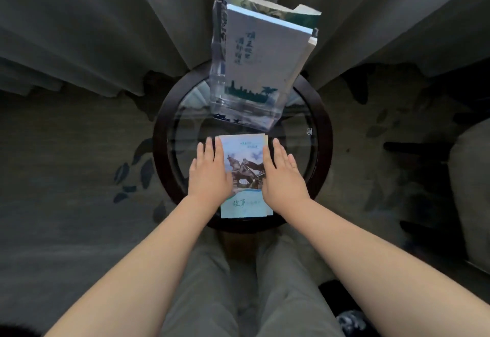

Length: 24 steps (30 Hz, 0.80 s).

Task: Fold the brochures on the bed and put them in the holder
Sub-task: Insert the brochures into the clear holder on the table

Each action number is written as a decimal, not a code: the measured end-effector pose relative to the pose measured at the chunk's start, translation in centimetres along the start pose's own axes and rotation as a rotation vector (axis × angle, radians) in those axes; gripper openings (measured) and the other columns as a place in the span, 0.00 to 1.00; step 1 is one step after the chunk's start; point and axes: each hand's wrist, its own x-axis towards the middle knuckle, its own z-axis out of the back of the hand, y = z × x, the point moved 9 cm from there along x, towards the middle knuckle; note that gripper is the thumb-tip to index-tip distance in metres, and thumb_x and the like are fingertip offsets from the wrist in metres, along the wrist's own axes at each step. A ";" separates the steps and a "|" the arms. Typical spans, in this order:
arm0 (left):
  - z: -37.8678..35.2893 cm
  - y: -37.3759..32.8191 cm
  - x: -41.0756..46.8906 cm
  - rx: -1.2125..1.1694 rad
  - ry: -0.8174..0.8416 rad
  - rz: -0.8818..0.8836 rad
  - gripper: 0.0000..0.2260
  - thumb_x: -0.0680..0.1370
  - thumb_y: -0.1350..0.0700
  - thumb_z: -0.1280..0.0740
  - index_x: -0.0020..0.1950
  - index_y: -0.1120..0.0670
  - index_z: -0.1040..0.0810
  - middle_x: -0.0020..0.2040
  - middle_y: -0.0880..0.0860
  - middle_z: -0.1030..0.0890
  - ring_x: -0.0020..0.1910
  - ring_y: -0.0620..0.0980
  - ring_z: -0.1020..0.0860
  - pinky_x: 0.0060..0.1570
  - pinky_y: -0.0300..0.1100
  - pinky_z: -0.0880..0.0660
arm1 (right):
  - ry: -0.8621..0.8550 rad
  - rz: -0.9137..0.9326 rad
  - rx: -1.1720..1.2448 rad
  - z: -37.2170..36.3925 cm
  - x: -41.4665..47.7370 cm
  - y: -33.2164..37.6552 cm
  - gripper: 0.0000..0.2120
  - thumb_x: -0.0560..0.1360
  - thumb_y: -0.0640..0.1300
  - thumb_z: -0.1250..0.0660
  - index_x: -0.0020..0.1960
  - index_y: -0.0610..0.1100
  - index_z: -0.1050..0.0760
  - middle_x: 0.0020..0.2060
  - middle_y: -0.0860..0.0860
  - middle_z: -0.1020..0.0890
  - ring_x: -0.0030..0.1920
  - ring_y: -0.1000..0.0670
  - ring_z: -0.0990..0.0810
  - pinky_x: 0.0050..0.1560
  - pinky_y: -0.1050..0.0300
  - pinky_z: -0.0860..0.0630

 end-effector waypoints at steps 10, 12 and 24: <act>-6.5 0.8 -0.6 -0.569 0.011 0.316 0.37 0.83 0.58 0.40 0.85 0.51 0.60 0.84 0.55 0.63 0.82 0.60 0.62 0.75 0.54 0.40 | 0.026 -0.265 0.474 -4.5 0.7 -0.5 0.36 0.80 0.37 0.41 0.84 0.45 0.53 0.82 0.42 0.44 0.71 0.37 0.27 0.63 0.50 0.27; -6.2 0.0 -0.4 -0.701 -0.018 0.369 0.39 0.81 0.60 0.39 0.84 0.51 0.61 0.84 0.55 0.61 0.82 0.60 0.60 0.76 0.55 0.43 | -0.014 -0.332 0.568 -4.6 1.2 -0.6 0.37 0.79 0.40 0.38 0.84 0.44 0.49 0.77 0.40 0.33 0.68 0.37 0.25 0.63 0.51 0.25; -5.6 3.0 0.2 -0.989 -0.128 0.572 0.39 0.76 0.60 0.29 0.84 0.50 0.45 0.76 0.54 0.35 0.75 0.59 0.34 0.69 0.53 0.28 | -0.059 -0.577 0.943 -5.9 2.3 0.1 0.14 0.72 0.42 0.29 0.57 0.50 0.19 0.49 0.53 0.14 0.51 0.47 0.17 0.54 0.50 0.19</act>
